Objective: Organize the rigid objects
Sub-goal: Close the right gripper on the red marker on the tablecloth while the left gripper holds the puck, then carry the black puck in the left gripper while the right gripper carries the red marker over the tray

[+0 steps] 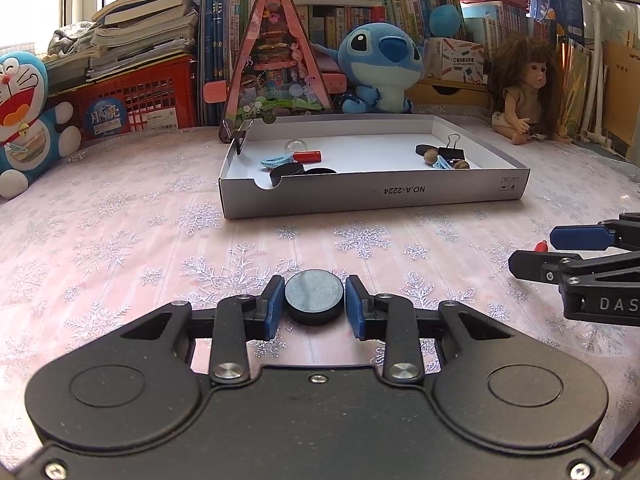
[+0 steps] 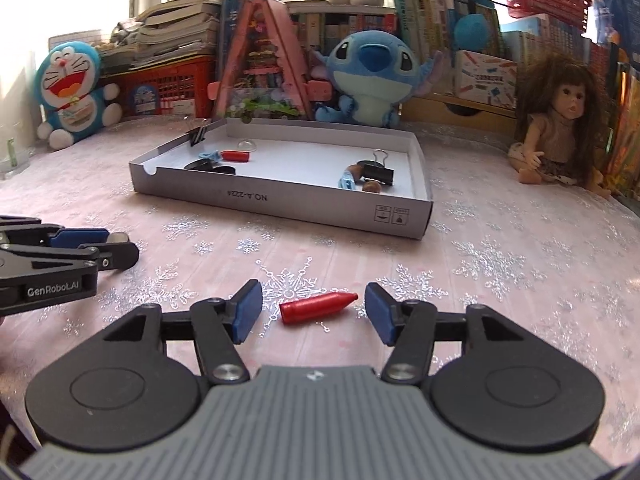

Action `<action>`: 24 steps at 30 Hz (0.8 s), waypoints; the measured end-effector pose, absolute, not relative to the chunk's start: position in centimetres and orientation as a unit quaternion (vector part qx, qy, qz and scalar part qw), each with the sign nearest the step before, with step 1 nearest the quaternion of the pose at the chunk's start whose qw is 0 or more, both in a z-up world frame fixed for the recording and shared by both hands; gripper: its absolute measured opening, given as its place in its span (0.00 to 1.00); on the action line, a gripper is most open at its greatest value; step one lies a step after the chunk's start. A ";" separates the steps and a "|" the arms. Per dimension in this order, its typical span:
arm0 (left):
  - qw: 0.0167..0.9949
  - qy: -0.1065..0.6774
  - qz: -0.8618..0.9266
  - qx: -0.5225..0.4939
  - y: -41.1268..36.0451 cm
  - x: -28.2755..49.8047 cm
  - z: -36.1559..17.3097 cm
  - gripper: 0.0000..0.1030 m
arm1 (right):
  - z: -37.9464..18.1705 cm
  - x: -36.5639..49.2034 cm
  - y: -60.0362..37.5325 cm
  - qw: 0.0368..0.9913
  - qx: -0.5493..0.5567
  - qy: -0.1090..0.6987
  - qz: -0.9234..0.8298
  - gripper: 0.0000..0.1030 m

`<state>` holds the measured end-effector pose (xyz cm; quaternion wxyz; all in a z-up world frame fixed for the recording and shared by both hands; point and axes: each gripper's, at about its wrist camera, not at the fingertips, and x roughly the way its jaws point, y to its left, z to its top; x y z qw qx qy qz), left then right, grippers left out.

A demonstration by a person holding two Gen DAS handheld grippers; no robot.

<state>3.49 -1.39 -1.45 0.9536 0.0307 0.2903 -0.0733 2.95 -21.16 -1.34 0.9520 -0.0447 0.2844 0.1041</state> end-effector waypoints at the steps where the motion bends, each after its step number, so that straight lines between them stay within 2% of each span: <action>1: 0.954 0.290 -0.073 0.031 -1.4 3.5 -1.5 0.29 | -1.2 2.9 -21.4 0.951 -0.052 0.281 0.118 0.75; 2: 0.954 0.289 -0.073 0.031 -1.4 3.5 -1.5 0.29 | -1.0 3.1 -21.7 0.948 -0.059 0.281 0.135 0.77; 9: 0.954 0.289 -0.073 0.031 -1.4 3.4 -1.5 0.30 | -0.9 4.5 -22.6 0.936 -0.077 0.291 0.180 0.78; 10: 0.954 0.289 -0.073 0.031 -1.3 3.4 -1.5 0.30 | -0.9 4.7 -22.7 0.935 -0.076 0.294 0.185 0.74; 11: 0.954 0.289 -0.073 0.031 -1.3 3.4 -1.5 0.30 | -1.0 4.7 -22.6 0.932 -0.076 0.299 0.190 0.64; 14: 0.954 0.289 -0.073 0.031 -1.3 3.4 -1.5 0.30 | -1.3 4.6 -22.2 0.931 -0.082 0.302 0.187 0.51; 21: 0.955 0.289 -0.068 0.031 -1.5 3.4 -1.5 0.30 | -1.5 3.7 -21.3 0.950 -0.040 0.297 0.094 0.49; 24: 0.956 0.286 -0.060 0.035 -1.6 3.4 -1.4 0.34 | -1.5 3.2 -20.9 0.955 -0.014 0.291 0.051 0.49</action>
